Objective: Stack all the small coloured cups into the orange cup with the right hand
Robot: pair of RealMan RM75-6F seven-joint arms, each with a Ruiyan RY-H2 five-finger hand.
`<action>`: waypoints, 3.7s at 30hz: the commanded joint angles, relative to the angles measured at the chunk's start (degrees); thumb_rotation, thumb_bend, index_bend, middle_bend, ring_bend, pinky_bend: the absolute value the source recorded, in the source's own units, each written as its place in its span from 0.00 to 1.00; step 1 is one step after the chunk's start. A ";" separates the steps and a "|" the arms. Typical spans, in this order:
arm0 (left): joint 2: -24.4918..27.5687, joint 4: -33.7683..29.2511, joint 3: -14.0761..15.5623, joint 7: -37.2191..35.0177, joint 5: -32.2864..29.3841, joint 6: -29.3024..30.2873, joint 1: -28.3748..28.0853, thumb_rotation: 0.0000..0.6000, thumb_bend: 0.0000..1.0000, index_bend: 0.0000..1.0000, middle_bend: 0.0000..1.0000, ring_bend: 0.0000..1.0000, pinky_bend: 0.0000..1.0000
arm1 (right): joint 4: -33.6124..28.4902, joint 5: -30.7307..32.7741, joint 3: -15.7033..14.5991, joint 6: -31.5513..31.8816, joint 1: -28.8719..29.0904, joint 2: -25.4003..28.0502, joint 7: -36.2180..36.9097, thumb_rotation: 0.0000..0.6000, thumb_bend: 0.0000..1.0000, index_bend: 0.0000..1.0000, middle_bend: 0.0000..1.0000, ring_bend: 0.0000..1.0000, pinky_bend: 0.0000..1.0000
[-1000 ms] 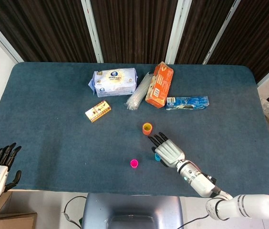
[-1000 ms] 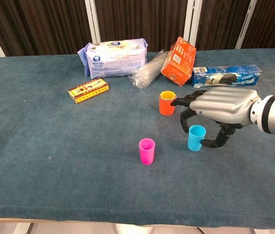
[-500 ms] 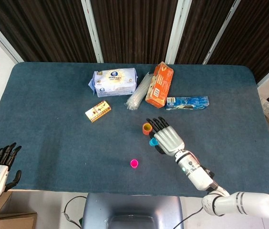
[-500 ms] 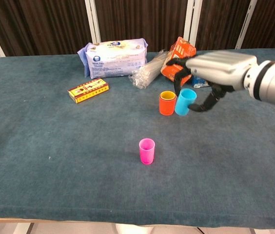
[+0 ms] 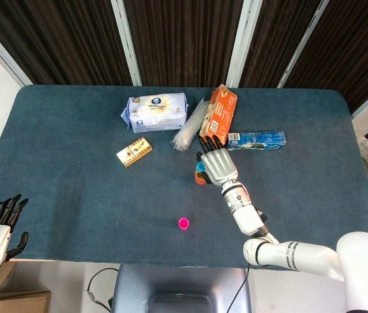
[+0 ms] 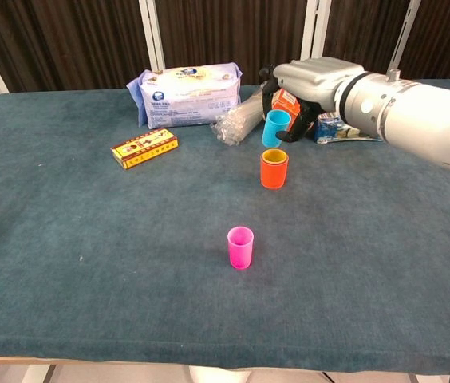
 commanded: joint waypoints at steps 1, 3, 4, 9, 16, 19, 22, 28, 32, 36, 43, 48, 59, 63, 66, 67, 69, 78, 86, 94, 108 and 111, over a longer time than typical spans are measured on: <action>0.04 -0.01 0.03 -0.10 0.15 0.20 0.09 1.00 0.47 0.00 0.00 0.01 0.10 | 1.18 0.30 -0.46 -0.48 0.57 -1.06 -0.29 1.00 0.47 0.65 0.07 0.00 0.00; 0.04 0.00 0.05 -0.09 0.22 0.26 0.11 1.00 0.47 0.00 0.00 0.01 0.10 | 1.53 0.11 -0.72 -0.55 0.72 -1.46 -0.31 1.00 0.47 0.65 0.07 0.00 0.00; 0.05 0.01 0.08 -0.12 0.28 0.26 0.12 1.00 0.47 0.00 0.00 0.01 0.10 | 1.66 0.03 -0.95 -0.45 0.78 -1.65 -0.53 1.00 0.47 0.65 0.07 0.00 0.00; 0.07 0.05 0.16 -0.24 0.43 0.14 0.05 1.00 0.47 0.00 0.00 0.01 0.10 | 1.61 1.98 -2.40 -0.87 0.72 -1.64 -3.04 1.00 0.47 0.55 0.07 0.00 0.00; 0.14 0.04 0.08 -0.37 0.28 0.23 0.10 1.00 0.47 0.00 0.00 0.01 0.10 | -7.19 0.06 -4.20 0.01 -1.02 3.69 -2.54 1.00 0.47 0.06 0.00 0.00 0.00; 0.08 0.08 0.02 -0.29 0.12 0.14 0.07 1.00 0.47 0.00 0.00 0.01 0.10 | -14.53 -4.66 -6.53 1.04 -2.95 7.44 -0.85 1.00 0.47 0.07 0.00 0.00 0.00; -0.08 0.03 0.00 0.00 -0.01 -0.17 -0.07 1.00 0.47 0.00 0.00 0.01 0.10 | -20.46 -10.69 -10.03 0.22 -3.98 9.74 0.03 1.00 0.47 0.11 0.00 0.00 0.00; -0.36 -0.02 0.21 0.65 0.52 -0.19 -0.18 1.00 0.47 0.00 0.00 0.01 0.10 | -21.47 -15.36 -14.91 -1.66 -3.51 7.25 -4.25 1.00 0.47 0.19 0.00 0.00 0.00; -0.12 -0.11 0.34 0.24 0.93 0.34 0.04 1.00 0.47 0.00 0.00 0.01 0.10 | -20.40 -13.78 -15.10 -2.24 -3.20 5.51 -5.55 1.00 0.47 0.20 0.00 0.00 0.00; 0.20 -0.11 0.32 -0.36 1.00 0.94 0.34 1.00 0.47 0.00 0.00 0.01 0.10 | -19.84 -12.95 -15.20 -2.51 -3.02 4.89 -6.15 1.00 0.47 0.26 0.00 0.00 0.00; 0.39 -0.15 0.39 -0.74 1.20 1.11 0.44 1.00 0.47 0.00 0.00 0.01 0.10 | -17.28 -12.34 -14.73 -2.81 -2.73 2.41 -5.92 1.00 0.47 0.44 0.00 0.00 0.00; 0.42 -0.12 0.28 -0.87 0.88 0.82 0.35 1.00 0.47 0.00 0.00 0.01 0.10 | -16.41 -11.94 -14.38 -2.23 -2.81 1.46 -6.03 1.00 0.47 0.52 0.00 0.00 0.00; 0.58 -0.10 0.30 -1.17 1.07 1.15 0.51 1.00 0.47 0.00 0.00 0.01 0.10 | -15.45 -13.45 -12.51 0.24 -3.74 0.37 -3.40 1.00 0.47 0.62 0.05 0.00 0.00; 0.61 -0.11 0.35 -1.17 1.18 1.26 0.58 1.00 0.47 0.00 0.00 0.01 0.10 | -14.66 -15.85 -7.77 5.01 -5.03 0.73 2.00 1.00 0.47 0.62 0.06 0.00 0.00; 0.53 -0.10 0.35 -1.05 1.14 1.10 0.51 1.00 0.47 0.00 0.00 0.01 0.10 | -10.53 -15.57 -3.33 7.63 -5.09 -0.20 5.07 1.00 0.47 0.62 0.06 0.00 0.00; 0.50 -0.10 0.34 -1.01 1.06 0.92 0.44 1.00 0.47 0.00 0.00 0.01 0.10 | -8.72 -14.08 -1.79 7.32 -4.70 -0.59 5.46 1.00 0.47 0.62 0.06 0.00 0.00; 0.44 -0.10 0.31 -0.91 0.95 0.68 0.34 1.00 0.47 0.00 0.00 0.01 0.10 | -5.99 -11.30 -0.10 6.03 -3.82 -1.03 4.87 1.00 0.47 0.62 0.07 0.00 0.00; 0.27 0.01 0.14 -0.64 0.39 0.04 0.07 1.00 0.47 0.00 0.00 0.01 0.10 | 1.64 -3.72 1.42 1.30 -1.43 -2.23 1.78 1.00 0.47 0.63 0.07 0.00 0.00; 0.25 0.00 0.16 -0.59 0.45 0.10 0.08 1.00 0.47 0.00 0.00 0.01 0.10 | 1.38 -2.02 0.24 1.15 -1.43 -1.82 -0.02 1.00 0.47 0.63 0.07 0.00 0.00; 0.24 -0.02 0.23 -0.60 0.60 0.11 0.06 1.00 0.47 0.00 0.00 0.01 0.10 | 1.04 -0.28 -1.04 0.91 -1.63 -1.30 -1.58 1.00 0.47 0.61 0.07 0.00 0.00; 0.48 0.21 0.18 -1.30 0.60 0.29 0.10 1.00 0.47 0.00 0.00 0.01 0.10 | -19.45 -15.34 -9.26 12.95 -14.52 14.85 8.29 1.00 0.35 0.00 0.00 0.00 0.00; -0.02 0.61 -0.01 -0.67 0.98 1.22 0.29 1.00 0.47 0.00 0.00 0.00 0.10 | -22.60 -27.42 -19.17 25.19 -25.54 21.53 11.86 1.00 0.35 0.00 0.00 0.00 0.00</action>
